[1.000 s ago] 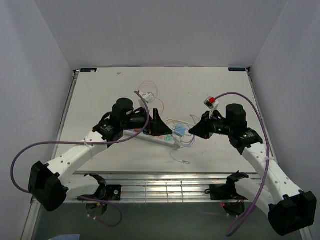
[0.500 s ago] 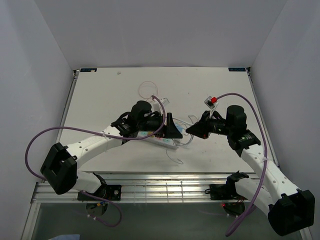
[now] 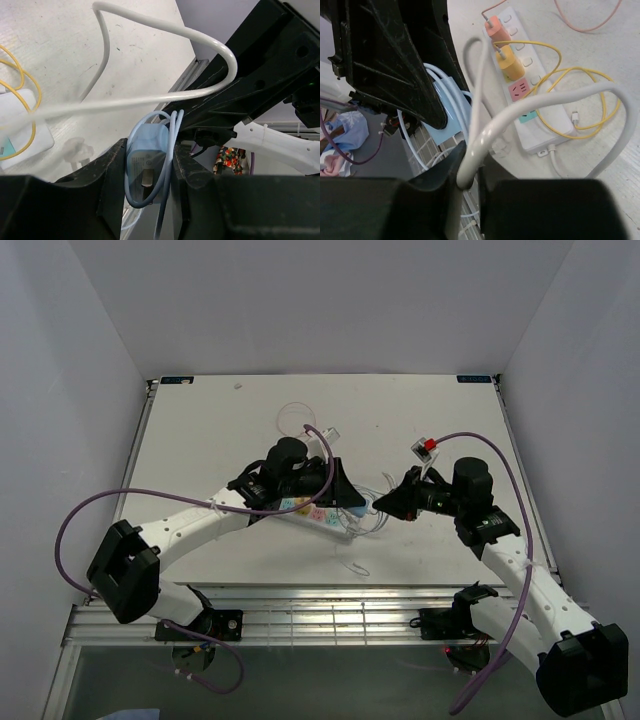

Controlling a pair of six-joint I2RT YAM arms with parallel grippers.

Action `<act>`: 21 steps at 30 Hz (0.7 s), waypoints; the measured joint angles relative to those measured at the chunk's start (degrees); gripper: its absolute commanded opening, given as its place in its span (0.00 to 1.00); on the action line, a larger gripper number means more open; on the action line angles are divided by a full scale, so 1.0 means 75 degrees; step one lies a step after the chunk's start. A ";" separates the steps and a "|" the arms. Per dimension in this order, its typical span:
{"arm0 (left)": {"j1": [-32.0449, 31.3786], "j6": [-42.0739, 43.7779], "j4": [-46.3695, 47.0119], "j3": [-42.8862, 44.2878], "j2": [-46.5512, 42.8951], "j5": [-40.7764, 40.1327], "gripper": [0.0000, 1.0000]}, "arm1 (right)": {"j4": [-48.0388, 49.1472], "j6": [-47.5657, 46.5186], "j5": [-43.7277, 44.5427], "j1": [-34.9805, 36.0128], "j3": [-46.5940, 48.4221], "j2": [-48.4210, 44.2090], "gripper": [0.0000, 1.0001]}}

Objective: Insert the plug

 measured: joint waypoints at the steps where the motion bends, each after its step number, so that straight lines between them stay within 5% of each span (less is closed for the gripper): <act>1: -0.0003 -0.0012 0.0009 0.0000 0.0017 -0.0017 0.00 | -0.0006 0.0076 0.0087 0.0000 -0.0003 -0.0006 0.35; 2: -0.0009 -0.0009 0.0003 0.0000 0.0023 -0.0035 0.00 | 0.0041 0.0192 0.0152 0.0000 -0.0006 -0.0009 0.56; 5: -0.0044 -0.0006 -0.0114 0.0000 0.0026 -0.0096 0.00 | 0.0239 0.0382 0.0376 0.0000 0.0000 -0.0023 0.80; 14: -0.0076 -0.0017 -0.0551 -0.0294 -0.0428 -0.0376 0.00 | 0.0009 0.0571 0.2328 -0.0070 0.0187 -0.0085 0.98; 21: -0.0076 0.0026 -0.1501 -0.0379 -0.1888 -0.1113 0.00 | -0.1370 0.0449 0.4613 -0.0175 0.0863 0.0140 0.90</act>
